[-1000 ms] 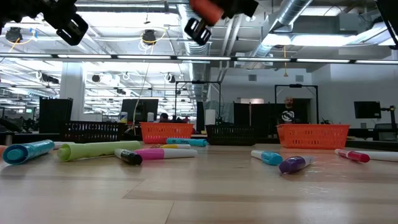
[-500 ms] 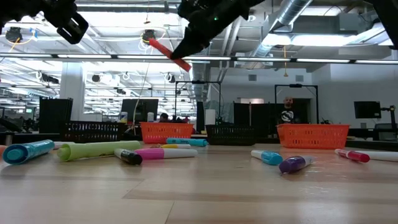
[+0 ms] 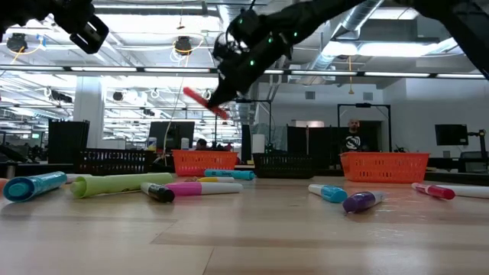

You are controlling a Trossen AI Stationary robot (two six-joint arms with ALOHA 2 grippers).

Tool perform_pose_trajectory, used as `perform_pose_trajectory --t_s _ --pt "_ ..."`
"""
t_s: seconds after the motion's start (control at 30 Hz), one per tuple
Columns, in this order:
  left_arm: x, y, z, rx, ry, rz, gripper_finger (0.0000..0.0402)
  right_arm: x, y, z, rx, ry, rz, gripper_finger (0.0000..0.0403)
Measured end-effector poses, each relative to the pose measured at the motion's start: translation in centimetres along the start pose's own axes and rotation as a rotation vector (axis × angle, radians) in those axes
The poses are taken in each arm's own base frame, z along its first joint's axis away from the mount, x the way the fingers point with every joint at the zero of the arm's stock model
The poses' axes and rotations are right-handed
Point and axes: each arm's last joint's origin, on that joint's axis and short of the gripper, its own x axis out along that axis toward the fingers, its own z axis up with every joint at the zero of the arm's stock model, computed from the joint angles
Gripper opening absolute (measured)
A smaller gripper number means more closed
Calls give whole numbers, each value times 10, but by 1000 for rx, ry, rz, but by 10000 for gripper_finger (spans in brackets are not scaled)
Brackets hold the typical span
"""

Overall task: Pick & Place Markers
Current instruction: Put the large orange highlighter pen into the left orange bin

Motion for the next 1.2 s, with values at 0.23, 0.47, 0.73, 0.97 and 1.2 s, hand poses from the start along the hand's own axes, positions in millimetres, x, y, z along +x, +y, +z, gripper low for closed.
perform_pose_trajectory --t_s 0.23,0.47,0.73,0.97,1.2 --pt "2 1 -1 -1 8 12 186 28 -19 -18 112 60 36 47" --pt "2 1 -1 -1 9 12 186 46 -35 -12 148 125 61 47" --pt "2 1 -1 -1 3 10 186 68 -40 -12 182 254 140 47" --pt "3 1 -1 -1 4 10 186 76 -41 -18 191 288 150 47" --pt "3 1 -1 -1 5 10 186 76 -40 -19 183 291 153 68"
